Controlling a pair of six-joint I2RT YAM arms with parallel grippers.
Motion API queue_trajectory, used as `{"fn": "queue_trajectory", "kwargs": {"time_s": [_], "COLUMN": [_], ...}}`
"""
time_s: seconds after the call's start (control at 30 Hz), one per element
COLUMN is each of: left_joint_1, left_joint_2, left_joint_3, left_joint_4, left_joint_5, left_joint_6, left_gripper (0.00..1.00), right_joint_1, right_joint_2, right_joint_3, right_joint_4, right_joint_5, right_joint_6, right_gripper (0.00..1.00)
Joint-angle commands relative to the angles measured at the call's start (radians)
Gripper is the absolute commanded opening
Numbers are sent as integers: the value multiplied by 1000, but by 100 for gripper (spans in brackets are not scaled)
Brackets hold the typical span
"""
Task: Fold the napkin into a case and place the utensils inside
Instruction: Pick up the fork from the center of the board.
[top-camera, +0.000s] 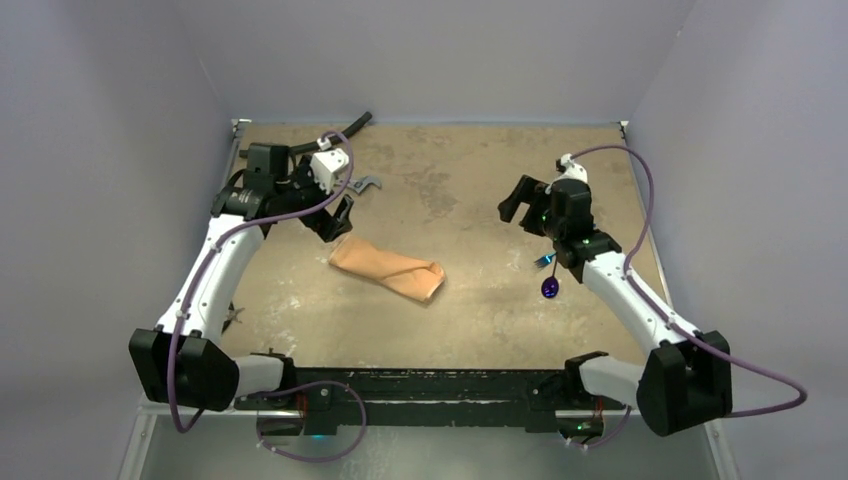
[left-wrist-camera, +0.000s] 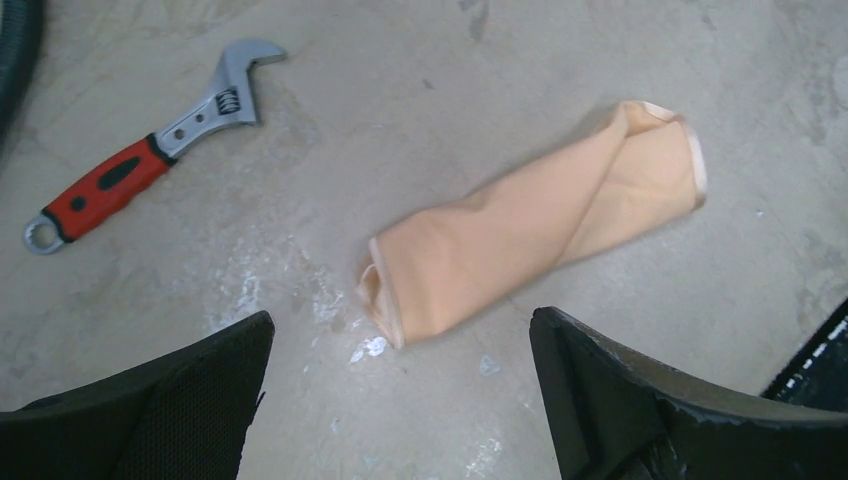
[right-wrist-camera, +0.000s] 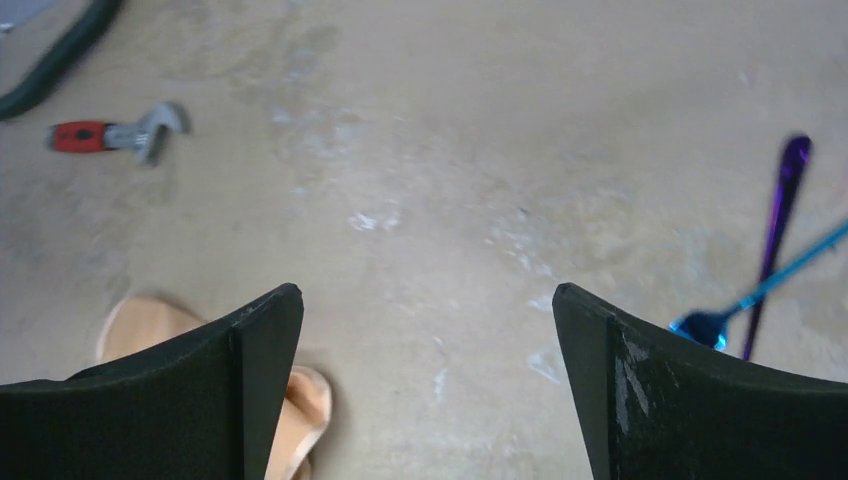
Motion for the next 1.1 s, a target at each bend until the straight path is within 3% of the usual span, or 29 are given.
{"fn": "queue_trajectory", "kwargs": {"time_s": [0.0, 0.07, 0.13, 0.27, 0.37, 0.47, 0.77, 1.07], "left_joint_1": [22, 38, 58, 83, 89, 90, 91, 90], "left_joint_2": [-17, -14, 0, 64, 115, 149, 204, 184], "left_joint_3": [20, 18, 25, 71, 109, 140, 217, 184], "left_joint_4": [85, 102, 97, 65, 32, 9, -12, -15], "left_joint_5": [-107, -100, -74, -57, -31, -14, 4, -40], "left_joint_6": [-60, -65, -67, -78, -78, -79, -85, -59], "left_gripper": [98, 99, 99, 99, 90, 83, 80, 78], "right_joint_1": [-87, -144, -193, -235, -248, -252, -285, -311], "right_joint_2": [53, 84, 105, 99, 162, 260, 416, 483], "right_joint_3": [11, 24, 30, 14, 30, 55, 82, 82], "right_joint_4": [-198, -265, -310, -279, -260, -247, -197, -151], "right_joint_5": [97, 125, 162, 257, 278, 296, 312, 294], "right_joint_6": [144, 209, 236, 243, 230, 221, 224, 206], "right_gripper": [96, 88, 86, 79, 69, 67, 61, 31]}}
